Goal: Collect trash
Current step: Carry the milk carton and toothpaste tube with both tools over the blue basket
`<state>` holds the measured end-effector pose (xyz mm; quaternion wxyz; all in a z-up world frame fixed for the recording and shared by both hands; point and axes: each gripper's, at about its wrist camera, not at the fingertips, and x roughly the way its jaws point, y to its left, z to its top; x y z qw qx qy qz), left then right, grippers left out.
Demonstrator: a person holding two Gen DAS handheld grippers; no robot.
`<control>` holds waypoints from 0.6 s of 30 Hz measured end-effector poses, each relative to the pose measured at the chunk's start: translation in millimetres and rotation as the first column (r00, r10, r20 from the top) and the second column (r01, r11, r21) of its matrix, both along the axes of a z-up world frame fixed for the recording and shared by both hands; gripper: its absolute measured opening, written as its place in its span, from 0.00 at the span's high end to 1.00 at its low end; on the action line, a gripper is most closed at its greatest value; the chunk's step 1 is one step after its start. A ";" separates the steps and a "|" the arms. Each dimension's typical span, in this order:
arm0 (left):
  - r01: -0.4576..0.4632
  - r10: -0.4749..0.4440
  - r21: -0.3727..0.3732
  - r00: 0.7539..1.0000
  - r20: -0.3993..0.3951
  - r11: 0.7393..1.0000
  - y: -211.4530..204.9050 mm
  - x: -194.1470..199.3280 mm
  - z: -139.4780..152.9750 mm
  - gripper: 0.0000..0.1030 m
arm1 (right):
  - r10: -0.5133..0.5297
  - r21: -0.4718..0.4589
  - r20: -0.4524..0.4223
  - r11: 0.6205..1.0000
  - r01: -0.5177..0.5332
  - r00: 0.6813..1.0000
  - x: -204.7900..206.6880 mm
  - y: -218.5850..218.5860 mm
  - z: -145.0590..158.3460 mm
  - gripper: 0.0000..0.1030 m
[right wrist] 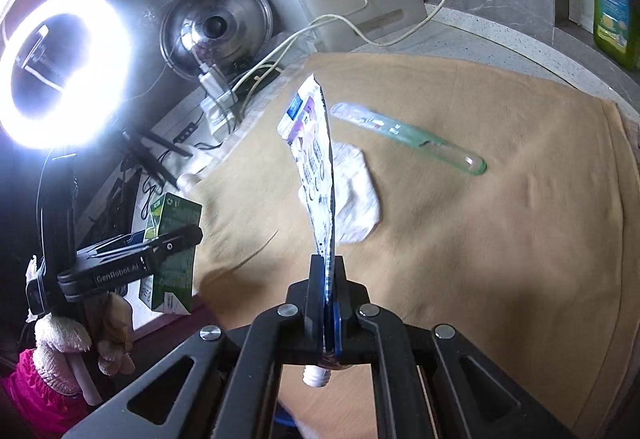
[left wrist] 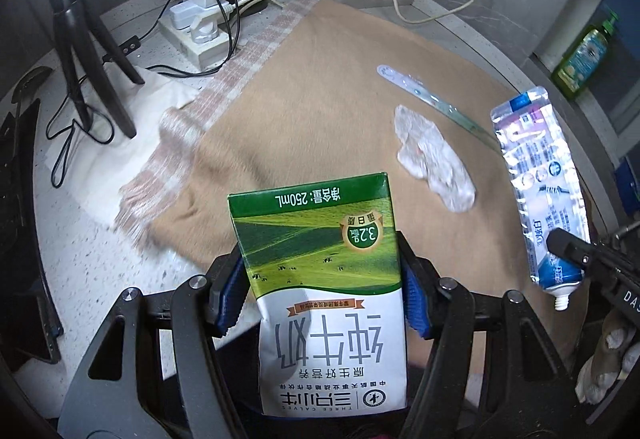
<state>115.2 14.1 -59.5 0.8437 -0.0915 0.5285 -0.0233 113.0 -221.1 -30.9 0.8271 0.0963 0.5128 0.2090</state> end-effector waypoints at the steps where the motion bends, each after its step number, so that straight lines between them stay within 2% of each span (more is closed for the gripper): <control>1: 0.006 -0.006 0.001 1.000 0.001 1.000 1.6 -7.3 0.7 0.36 | 0.000 0.001 0.000 1.000 0.000 1.000 -5.4 1.7 0.5 1.00; 12: 0.042 -0.042 0.013 0.999 0.012 0.999 21.3 -60.6 3.3 0.36 | 0.036 0.001 -0.013 0.999 -0.036 0.999 -67.5 43.7 2.6 1.00; 18: 0.050 -0.050 0.010 0.999 0.001 0.999 31.7 -81.9 -1.3 0.36 | 0.069 -0.017 -0.037 0.997 -0.070 0.997 -90.5 67.6 -6.4 1.00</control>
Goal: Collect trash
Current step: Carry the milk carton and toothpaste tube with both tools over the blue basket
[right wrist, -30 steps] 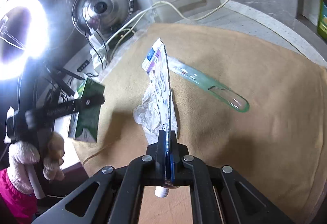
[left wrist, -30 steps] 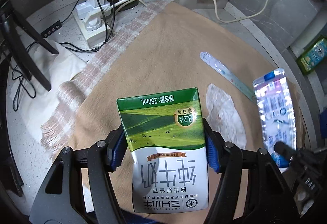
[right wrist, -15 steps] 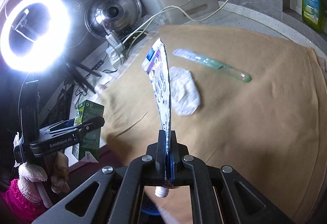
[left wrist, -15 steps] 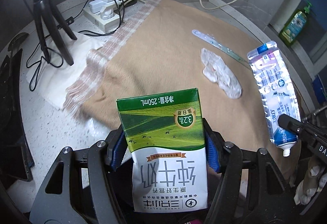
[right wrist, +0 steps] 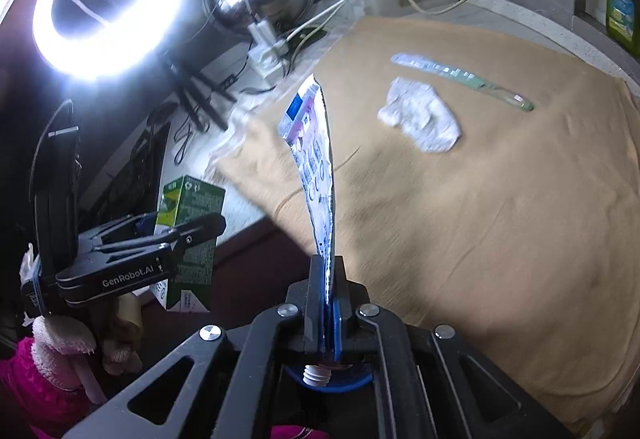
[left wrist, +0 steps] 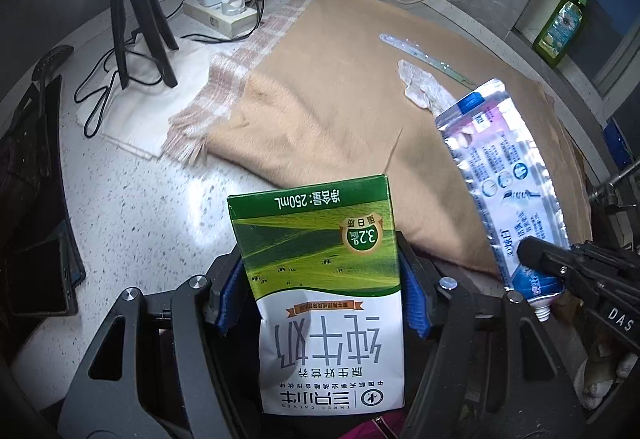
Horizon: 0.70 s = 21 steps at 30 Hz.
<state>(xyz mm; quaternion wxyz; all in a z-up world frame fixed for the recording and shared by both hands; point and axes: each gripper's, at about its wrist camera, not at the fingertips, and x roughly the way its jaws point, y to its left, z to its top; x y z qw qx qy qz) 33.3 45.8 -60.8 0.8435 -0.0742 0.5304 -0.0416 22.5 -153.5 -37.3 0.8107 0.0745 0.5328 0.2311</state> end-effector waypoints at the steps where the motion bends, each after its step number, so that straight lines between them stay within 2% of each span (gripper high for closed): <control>1: 0.001 -0.001 -0.001 1.000 -0.006 1.000 2.0 -3.9 -1.9 0.36 | 0.004 -0.004 -0.006 1.000 -0.004 1.000 -3.2 3.7 -2.5 1.00; 9: 0.020 -0.020 0.001 0.997 -0.068 1.000 8.3 -31.7 -25.1 0.37 | 0.035 -0.025 -0.069 0.999 -0.036 0.997 -30.4 24.9 -27.7 1.00; 21: 0.048 -0.048 -0.004 0.979 -0.199 0.999 6.1 -64.4 -79.9 0.37 | 0.069 -0.080 -0.165 0.993 -0.083 0.984 -55.2 45.7 -79.8 1.00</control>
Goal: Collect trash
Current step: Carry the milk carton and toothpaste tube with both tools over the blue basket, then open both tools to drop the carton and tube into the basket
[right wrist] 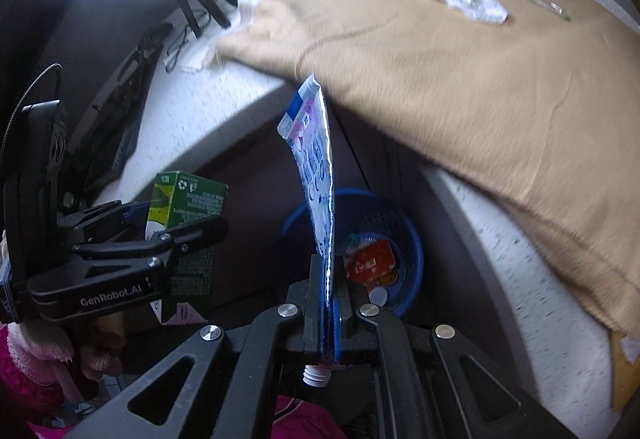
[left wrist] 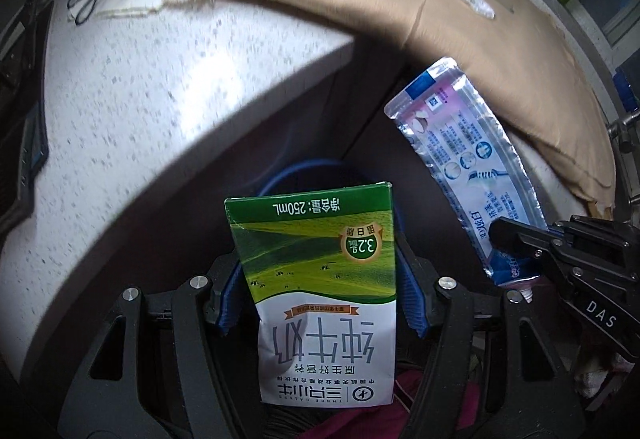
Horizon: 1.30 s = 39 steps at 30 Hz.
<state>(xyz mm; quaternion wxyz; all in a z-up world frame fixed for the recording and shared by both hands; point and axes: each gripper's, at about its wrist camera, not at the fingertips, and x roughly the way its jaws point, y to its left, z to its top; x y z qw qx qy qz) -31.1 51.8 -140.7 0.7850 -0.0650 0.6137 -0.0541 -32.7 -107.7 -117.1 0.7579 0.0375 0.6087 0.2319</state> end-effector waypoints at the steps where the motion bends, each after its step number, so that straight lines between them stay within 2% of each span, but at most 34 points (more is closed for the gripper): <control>1: 0.003 -0.003 0.006 1.000 -0.012 1.000 -0.1 -0.9 -6.3 0.37 | 0.004 -0.004 -0.006 1.000 -0.004 1.000 -0.8 0.2 -3.7 1.00; 9: -0.005 0.005 -0.006 0.994 -0.111 1.000 1.9 0.8 -50.4 0.37 | 0.003 -0.052 -0.047 0.999 -0.005 0.999 0.2 4.5 -36.2 1.00; 14: -0.009 0.007 -0.007 0.990 -0.142 1.000 0.3 6.3 -68.7 0.37 | 0.011 -0.078 -0.064 0.997 -0.016 0.998 1.9 9.1 -52.0 1.00; 25: -0.033 0.035 0.015 0.988 -0.150 0.999 0.6 17.2 -78.9 0.36 | 0.023 -0.115 -0.064 0.993 -0.030 0.998 12.1 28.6 -72.3 0.99; 29: -0.020 0.026 0.039 0.989 -0.148 0.999 0.9 13.3 -74.6 0.34 | 0.026 -0.115 -0.057 0.993 -0.033 0.998 12.3 28.4 -74.3 0.88; 31: -0.014 0.022 0.051 0.988 -0.151 0.999 1.9 12.0 -73.9 0.32 | 0.026 -0.117 -0.039 0.993 -0.030 0.999 13.0 29.1 -71.5 0.68; 33: -0.014 0.023 0.060 0.988 -0.150 0.998 2.8 10.4 -74.1 0.28 | 0.026 -0.119 -0.026 0.992 -0.029 0.999 13.3 28.7 -67.8 0.67; 39: -0.016 0.026 0.074 0.990 -0.141 0.997 9.0 4.7 -72.8 0.28 | 0.021 -0.114 -0.024 0.993 -0.023 0.999 11.5 24.2 -63.0 0.67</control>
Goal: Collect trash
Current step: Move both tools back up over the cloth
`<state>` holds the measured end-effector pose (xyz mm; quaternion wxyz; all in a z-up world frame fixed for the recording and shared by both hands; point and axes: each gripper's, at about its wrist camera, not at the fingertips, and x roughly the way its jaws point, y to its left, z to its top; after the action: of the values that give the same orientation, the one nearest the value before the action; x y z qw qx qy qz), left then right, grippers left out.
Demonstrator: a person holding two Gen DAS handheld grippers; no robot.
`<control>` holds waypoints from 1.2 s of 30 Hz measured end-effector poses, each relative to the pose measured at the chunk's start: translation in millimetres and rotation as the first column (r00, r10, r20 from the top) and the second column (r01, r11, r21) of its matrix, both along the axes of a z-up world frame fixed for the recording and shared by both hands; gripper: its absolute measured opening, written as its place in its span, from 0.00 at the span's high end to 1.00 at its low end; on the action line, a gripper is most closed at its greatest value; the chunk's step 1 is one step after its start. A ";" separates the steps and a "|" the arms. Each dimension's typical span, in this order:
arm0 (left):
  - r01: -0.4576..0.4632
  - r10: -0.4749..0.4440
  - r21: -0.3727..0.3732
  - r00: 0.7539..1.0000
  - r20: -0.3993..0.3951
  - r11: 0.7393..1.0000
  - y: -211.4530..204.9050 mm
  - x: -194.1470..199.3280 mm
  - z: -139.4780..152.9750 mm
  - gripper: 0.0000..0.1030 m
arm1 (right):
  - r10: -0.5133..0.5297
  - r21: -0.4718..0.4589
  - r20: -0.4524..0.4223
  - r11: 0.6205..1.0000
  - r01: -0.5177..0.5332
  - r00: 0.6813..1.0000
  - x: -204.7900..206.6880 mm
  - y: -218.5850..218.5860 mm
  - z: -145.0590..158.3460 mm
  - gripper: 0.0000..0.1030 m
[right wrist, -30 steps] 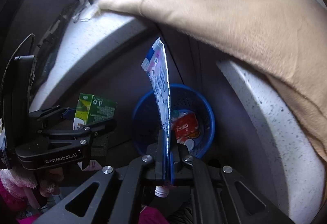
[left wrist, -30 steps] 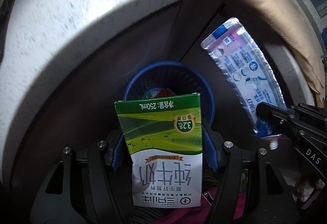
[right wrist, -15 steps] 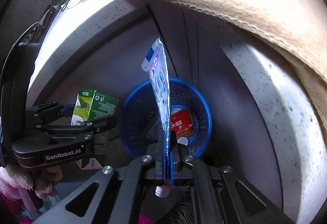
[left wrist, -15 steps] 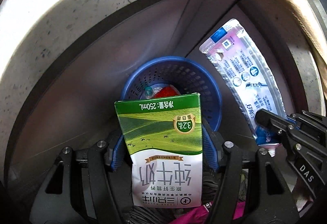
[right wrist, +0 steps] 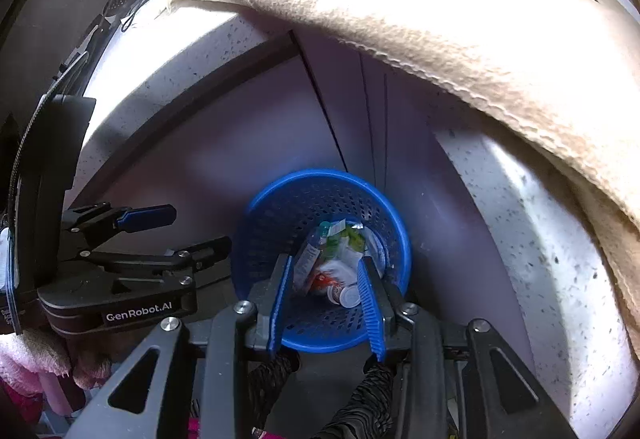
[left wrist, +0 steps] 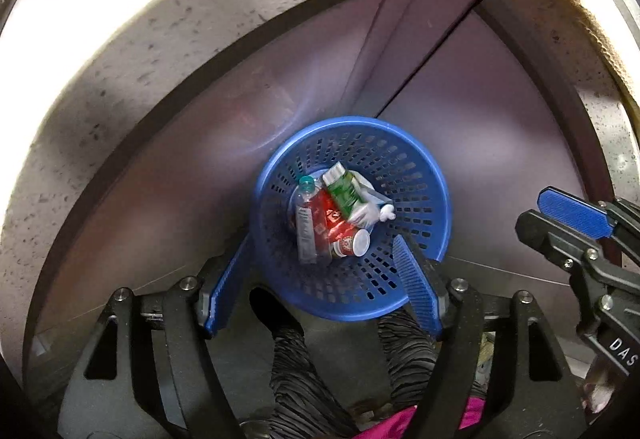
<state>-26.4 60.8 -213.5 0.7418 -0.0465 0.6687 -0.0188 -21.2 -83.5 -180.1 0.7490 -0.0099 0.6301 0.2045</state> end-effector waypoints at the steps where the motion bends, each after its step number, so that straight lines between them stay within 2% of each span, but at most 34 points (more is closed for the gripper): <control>1: 0.001 -0.001 0.002 1.000 0.002 1.000 1.7 1.3 1.1 0.28 | 0.000 0.000 0.001 1.000 0.000 1.000 -1.2 -1.5 0.6 0.66; 11: 0.005 -0.006 0.034 0.999 0.038 0.999 -3.4 8.7 15.8 0.28 | -0.006 0.015 0.009 1.000 0.006 1.000 -2.4 -8.5 12.5 0.65; 14: 0.000 -0.003 0.043 0.998 0.061 0.999 -2.6 8.6 24.6 0.28 | -0.001 0.028 0.017 1.000 0.000 1.000 -4.4 -13.4 20.1 0.62; 21: -0.002 -0.006 0.065 0.993 0.117 0.998 -3.5 8.0 45.0 0.28 | 0.004 0.065 0.043 0.998 -0.007 0.999 -6.1 -23.2 44.3 0.55; 28: -0.011 -0.002 0.080 0.987 0.160 0.997 -5.3 8.4 62.8 0.28 | 0.004 0.097 0.064 0.995 -0.011 0.998 -6.2 -36.4 66.8 0.52; 36: -0.022 0.001 0.085 0.970 0.241 0.996 -5.9 14.1 102.1 0.28 | 0.012 0.149 0.119 0.988 -0.030 0.993 -6.5 -56.3 105.4 0.44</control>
<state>-12.2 54.9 -111.4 0.8189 -0.0152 0.5736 0.0091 -27.7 -139.8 -74.7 0.7812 0.0279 0.5676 0.2583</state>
